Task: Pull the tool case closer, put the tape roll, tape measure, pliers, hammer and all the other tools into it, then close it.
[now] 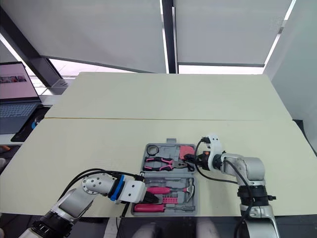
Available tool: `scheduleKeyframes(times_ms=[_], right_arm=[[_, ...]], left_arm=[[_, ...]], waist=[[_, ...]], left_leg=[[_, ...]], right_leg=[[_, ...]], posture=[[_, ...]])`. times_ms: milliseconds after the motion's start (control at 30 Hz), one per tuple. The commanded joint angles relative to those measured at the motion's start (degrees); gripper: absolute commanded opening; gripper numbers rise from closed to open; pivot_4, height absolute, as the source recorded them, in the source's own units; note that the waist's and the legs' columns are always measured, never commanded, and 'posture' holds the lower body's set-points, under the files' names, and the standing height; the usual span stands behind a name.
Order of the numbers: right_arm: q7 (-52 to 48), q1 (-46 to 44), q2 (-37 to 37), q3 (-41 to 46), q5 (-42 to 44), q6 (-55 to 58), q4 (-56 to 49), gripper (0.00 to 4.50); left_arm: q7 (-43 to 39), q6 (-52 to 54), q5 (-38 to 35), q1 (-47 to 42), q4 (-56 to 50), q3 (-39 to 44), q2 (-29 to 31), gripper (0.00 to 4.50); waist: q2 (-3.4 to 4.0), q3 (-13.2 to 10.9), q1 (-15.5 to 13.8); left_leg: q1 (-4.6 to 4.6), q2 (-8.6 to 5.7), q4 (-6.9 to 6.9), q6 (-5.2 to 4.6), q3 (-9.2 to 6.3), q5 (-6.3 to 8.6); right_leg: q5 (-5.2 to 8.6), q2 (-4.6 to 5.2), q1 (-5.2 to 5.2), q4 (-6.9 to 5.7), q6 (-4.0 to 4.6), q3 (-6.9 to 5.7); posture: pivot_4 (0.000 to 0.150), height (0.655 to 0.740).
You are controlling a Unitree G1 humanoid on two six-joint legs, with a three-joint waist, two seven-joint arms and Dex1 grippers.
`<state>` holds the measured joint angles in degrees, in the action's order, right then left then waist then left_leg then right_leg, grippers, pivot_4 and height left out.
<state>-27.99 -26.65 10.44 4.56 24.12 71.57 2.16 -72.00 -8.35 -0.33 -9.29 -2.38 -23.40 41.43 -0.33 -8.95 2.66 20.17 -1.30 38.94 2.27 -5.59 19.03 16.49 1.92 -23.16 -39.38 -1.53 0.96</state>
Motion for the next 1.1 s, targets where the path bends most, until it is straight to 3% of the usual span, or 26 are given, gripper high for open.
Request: scheduleKeyframes(times_ms=[33, 367, 700, 1100], right_arm=[[-0.9, -2.0, -1.5, -0.9, 1.3, -1.6, 3.7, 4.45], [-13.5, -6.0, 0.7, -3.3, 4.6, -12.0, 5.8, 4.45], [-19.3, -8.7, 3.4, -7.3, 2.6, -20.6, 7.4, 4.45], [-25.6, -9.1, 7.2, -13.2, 2.9, -22.5, 4.3, 4.45]], left_arm=[[-0.9, -0.3, 2.8, 0.9, 1.7, -2.0, 1.5, 0.0], [-1.1, -2.6, 3.8, 3.7, 1.2, -3.0, 4.2, 0.0], [-1.2, -3.0, 3.9, 4.1, 1.1, -3.5, 4.9, 0.0], [-1.0, -3.4, 4.3, 4.3, 1.2, -3.5, 5.7, 0.0]], waist=[[-0.04, 0.0, 0.2], [-0.03, 0.0, 1.3], [-0.02, 0.0, 1.4], [-0.02, 0.0, 1.4]], left_leg=[[-0.08, 0.0, 0.0, 0.0, 0.03, 0.0], [-0.24, 0.05, -0.11, -0.03, 0.09, 0.02], [-0.23, 0.05, -0.12, -0.04, 0.03, 0.02], [-0.22, 0.05, -0.15, -0.04, 0.01, 0.03]], right_leg=[[0.0, 0.0, 0.04, -0.05, 0.0, 0.0], [0.0, -0.1, -0.01, -0.15, 0.0, 0.11], [0.0, -0.09, -0.02, -0.12, 0.0, 0.13], [0.0, -0.06, -0.01, -0.07, 0.0, 0.14]], posture=[[0.15, 0.74], [0.15, 0.74], [0.15, 0.74], [0.15, 0.74]])
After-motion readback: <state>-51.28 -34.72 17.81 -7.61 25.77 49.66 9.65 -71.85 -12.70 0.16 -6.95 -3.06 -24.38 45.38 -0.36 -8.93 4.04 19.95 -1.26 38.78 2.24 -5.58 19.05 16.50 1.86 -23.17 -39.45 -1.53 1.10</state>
